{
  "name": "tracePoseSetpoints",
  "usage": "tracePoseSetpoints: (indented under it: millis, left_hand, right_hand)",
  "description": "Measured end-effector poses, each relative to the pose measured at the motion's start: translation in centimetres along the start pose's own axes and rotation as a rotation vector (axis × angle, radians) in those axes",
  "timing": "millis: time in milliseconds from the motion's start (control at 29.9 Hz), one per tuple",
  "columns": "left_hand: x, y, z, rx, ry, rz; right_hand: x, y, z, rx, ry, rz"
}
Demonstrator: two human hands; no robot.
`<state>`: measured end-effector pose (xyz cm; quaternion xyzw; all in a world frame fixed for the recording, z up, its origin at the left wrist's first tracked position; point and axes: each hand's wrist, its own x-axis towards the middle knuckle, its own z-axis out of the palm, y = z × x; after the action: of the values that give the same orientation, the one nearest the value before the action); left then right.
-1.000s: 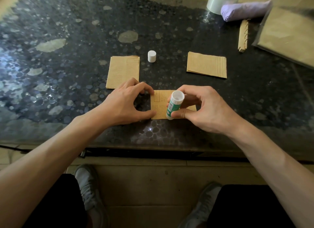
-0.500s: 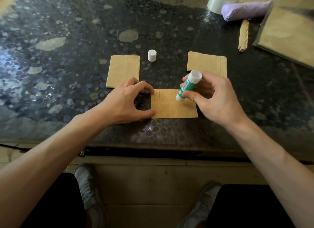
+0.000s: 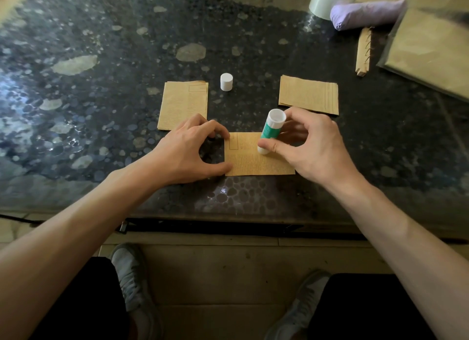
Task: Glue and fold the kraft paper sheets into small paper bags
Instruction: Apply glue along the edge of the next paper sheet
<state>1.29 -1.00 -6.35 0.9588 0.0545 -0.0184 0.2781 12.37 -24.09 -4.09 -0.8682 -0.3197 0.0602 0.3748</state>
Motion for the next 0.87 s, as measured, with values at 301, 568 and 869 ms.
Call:
tracePoseSetpoints:
  millis: [301, 568, 869]
  left_hand:
    - [0.0, 0.0, 0.0, 0.001, -0.004, 0.0]
    - [0.0, 0.0, 0.0, 0.005, -0.002, 0.004]
    - [0.0, 0.1, -0.1, 0.017, -0.003, 0.0]
  right_hand:
    - [0.1, 0.2, -0.7, 0.034, -0.152, 0.01]
    - [-0.4, -0.3, -1.0, 0.017, -0.213, 0.017]
    - [-0.9, -0.5, -1.5, 0.009, -0.273, 0.015]
